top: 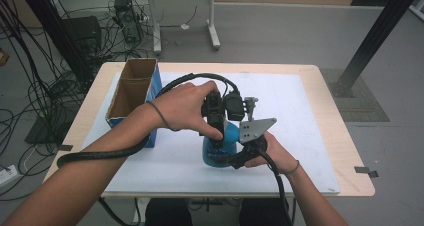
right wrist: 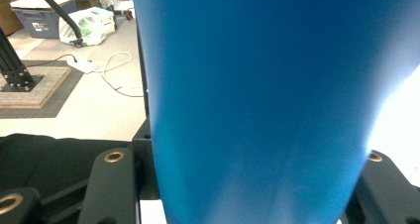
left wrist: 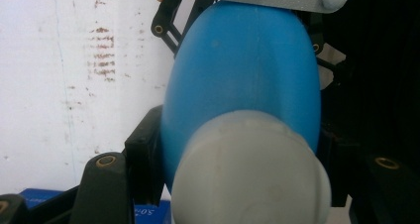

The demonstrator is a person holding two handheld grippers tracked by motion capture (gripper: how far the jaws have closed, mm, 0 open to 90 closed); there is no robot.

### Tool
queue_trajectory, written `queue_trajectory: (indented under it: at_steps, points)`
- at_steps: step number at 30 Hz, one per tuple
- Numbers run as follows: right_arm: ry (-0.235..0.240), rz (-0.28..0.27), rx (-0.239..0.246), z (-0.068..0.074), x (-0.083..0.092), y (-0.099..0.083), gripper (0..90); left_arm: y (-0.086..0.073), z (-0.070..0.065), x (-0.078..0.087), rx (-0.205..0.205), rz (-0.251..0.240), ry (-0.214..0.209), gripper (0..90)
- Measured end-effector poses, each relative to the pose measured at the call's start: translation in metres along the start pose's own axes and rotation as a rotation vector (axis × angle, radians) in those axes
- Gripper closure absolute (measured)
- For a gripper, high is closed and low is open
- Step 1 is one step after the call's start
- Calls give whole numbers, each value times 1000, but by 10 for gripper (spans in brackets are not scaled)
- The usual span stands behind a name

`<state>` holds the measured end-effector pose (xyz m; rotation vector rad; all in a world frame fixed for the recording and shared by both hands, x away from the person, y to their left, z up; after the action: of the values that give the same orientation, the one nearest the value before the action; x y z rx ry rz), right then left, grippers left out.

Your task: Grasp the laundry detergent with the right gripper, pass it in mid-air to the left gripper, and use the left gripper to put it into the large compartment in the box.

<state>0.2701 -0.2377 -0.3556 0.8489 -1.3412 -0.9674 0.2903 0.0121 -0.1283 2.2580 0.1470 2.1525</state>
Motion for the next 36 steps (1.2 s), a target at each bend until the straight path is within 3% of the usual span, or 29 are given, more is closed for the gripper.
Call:
queue_trajectory:
  at_steps: [36]
  points:
    - [-1,-12,-3,-1,-2,-3,418,-1,-1,-1,4,-2,7,372]
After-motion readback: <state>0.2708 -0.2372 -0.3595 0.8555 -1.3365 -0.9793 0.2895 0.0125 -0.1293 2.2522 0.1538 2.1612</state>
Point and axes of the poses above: each handheld gripper's, and its own axes: x roughly backward along the jaws, y roughly out of its top, z roughly to its left, the point moved 2 cm from there along -x, roughly forward along the jaws, and after that the axes turned 1 degree about -x, right-handed, at the moved point
